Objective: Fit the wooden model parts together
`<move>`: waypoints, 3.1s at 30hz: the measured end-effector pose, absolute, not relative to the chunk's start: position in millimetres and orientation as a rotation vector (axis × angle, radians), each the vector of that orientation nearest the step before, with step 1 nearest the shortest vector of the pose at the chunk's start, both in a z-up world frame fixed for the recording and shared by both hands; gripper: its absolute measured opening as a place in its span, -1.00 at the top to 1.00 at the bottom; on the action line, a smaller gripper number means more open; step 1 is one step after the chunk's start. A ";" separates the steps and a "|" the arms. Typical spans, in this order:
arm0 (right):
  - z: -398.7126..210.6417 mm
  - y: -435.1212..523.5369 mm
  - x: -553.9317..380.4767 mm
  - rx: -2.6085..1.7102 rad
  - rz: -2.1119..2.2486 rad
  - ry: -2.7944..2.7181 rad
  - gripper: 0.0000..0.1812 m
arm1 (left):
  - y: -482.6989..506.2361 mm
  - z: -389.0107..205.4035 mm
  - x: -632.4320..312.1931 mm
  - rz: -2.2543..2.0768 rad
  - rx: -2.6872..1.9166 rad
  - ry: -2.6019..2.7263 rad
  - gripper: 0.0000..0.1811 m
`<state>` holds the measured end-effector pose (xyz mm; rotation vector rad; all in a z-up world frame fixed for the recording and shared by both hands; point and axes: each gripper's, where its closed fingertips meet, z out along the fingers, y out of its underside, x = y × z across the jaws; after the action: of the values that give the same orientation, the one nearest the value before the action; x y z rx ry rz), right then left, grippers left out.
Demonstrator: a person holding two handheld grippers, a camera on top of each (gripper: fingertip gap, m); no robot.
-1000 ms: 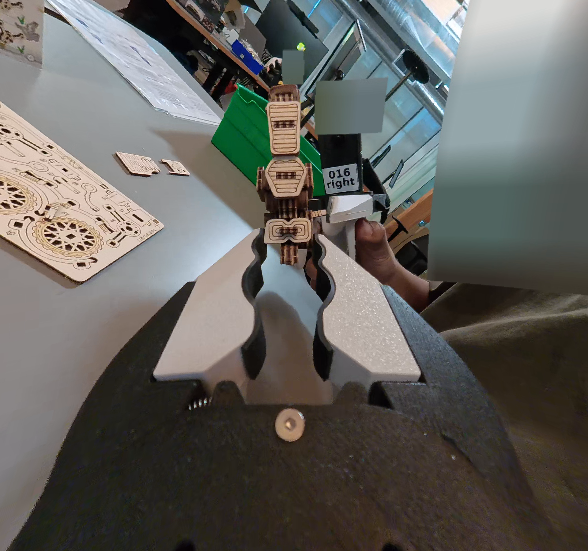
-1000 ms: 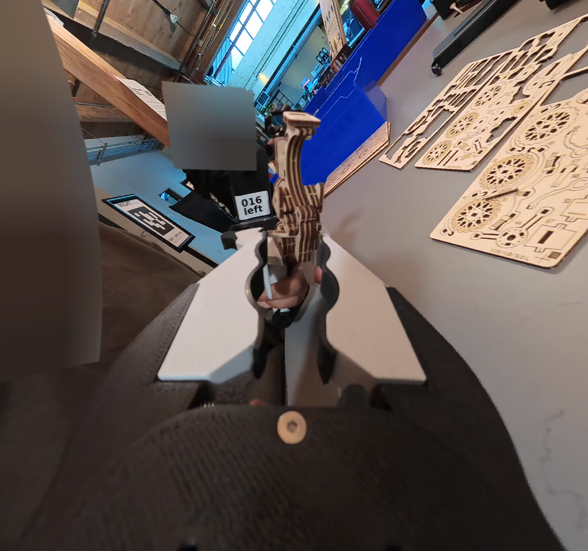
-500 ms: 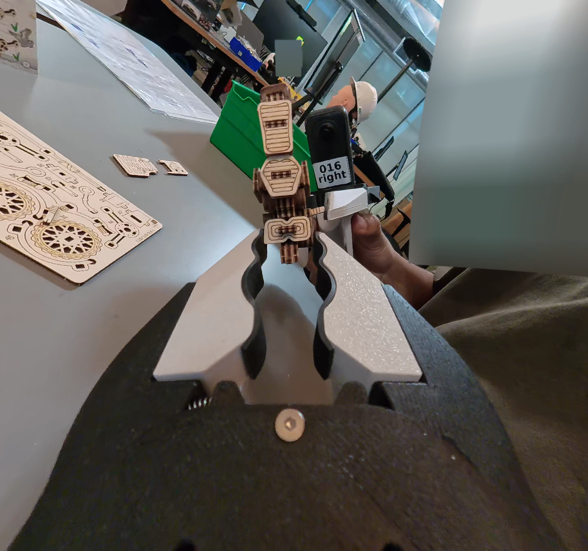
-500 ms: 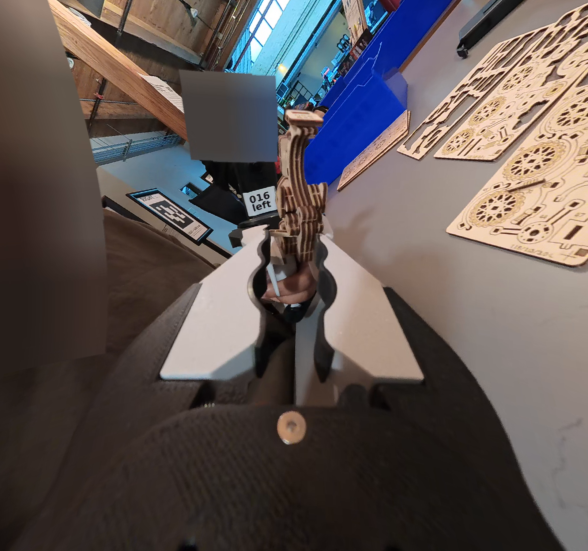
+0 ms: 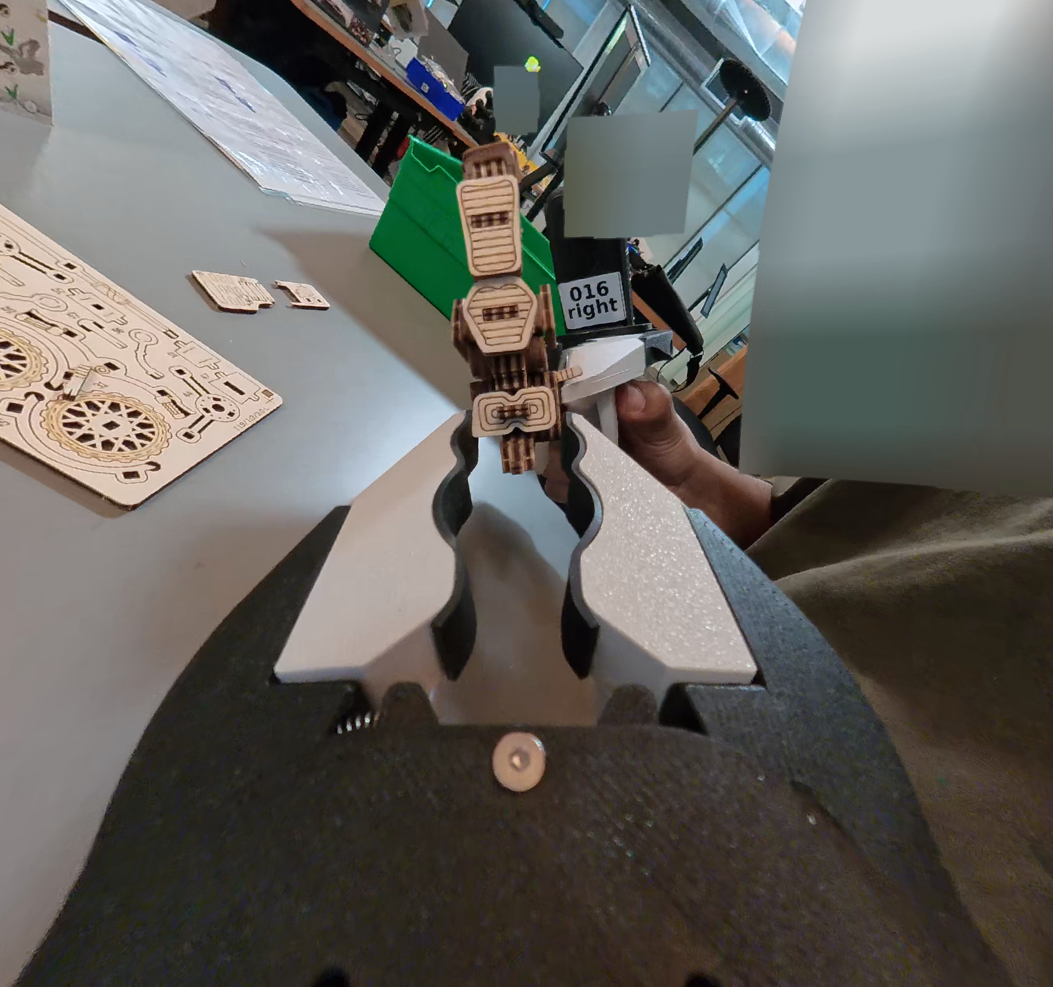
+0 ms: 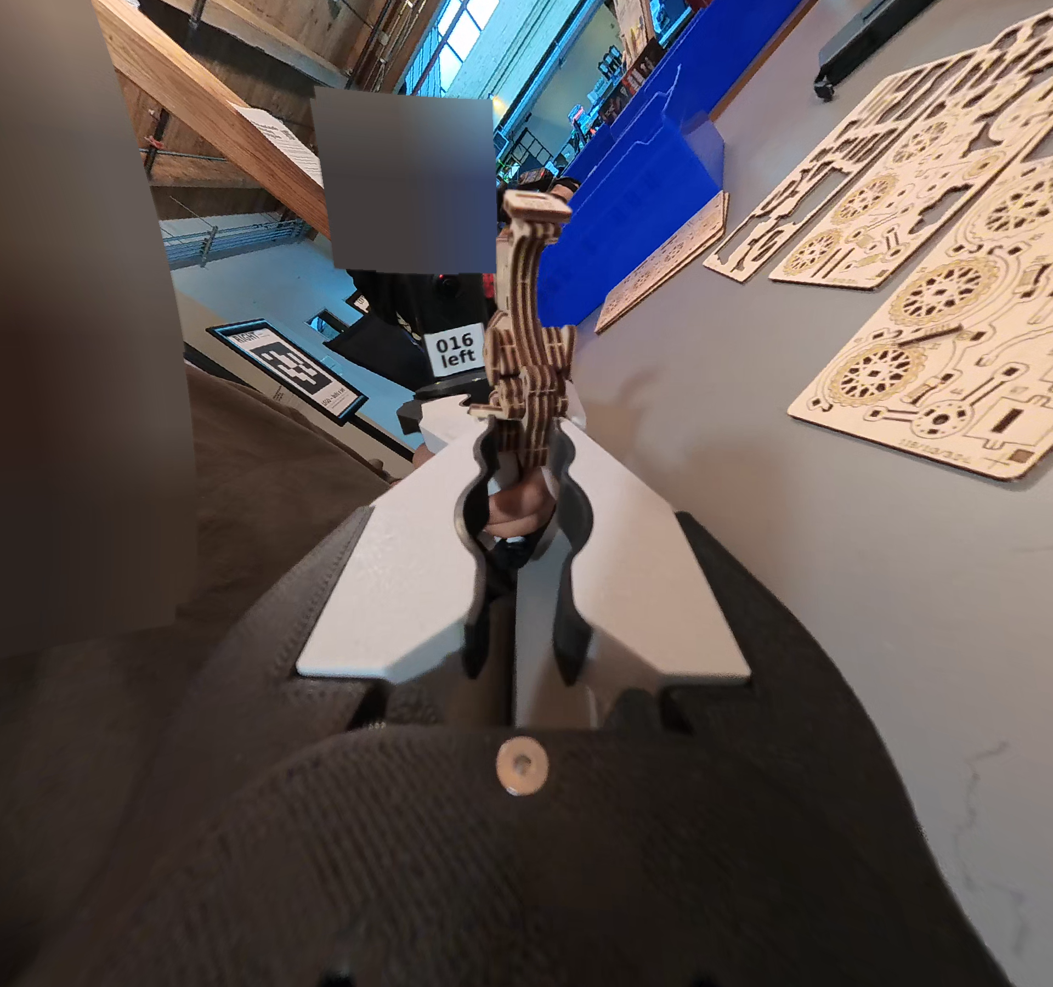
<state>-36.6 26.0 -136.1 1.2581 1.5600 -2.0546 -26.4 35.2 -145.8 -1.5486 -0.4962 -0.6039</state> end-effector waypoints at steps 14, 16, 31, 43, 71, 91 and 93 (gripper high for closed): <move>-125.7 26.8 -39.2 1.279 -2.119 1.582 0.54 | 32.0 -140.4 -34.1 -0.622 -1.502 -0.530 0.71; -126.1 27.2 -39.6 1.285 -2.117 1.573 0.54 | 32.9 -141.3 -32.3 -0.571 -1.532 -0.500 0.71; -128.8 25.0 -35.1 1.227 -2.078 1.520 0.72 | 33.0 -143.7 -26.7 -0.439 -1.605 -0.427 0.70; -130.3 24.6 -35.0 1.233 -2.073 1.554 0.73 | 33.2 -145.3 -26.8 -0.449 -1.615 -0.432 0.70; -139.5 35.6 -46.2 1.366 -2.053 1.544 0.59 | 32.1 -158.7 -40.4 -0.850 -1.474 -0.716 0.72; -158.3 32.1 -47.0 1.224 -1.968 2.673 1.00 | 37.8 -188.7 -38.1 -0.996 -1.521 -0.916 0.71; -161.1 31.9 -46.9 1.223 -1.942 2.688 1.00 | 38.3 -188.2 -37.0 -0.994 -1.527 -0.908 0.71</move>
<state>-46.9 31.9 -161.1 1.2226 2.6879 -1.9425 -37.0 38.3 -188.2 -1.5265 -0.9083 -0.9938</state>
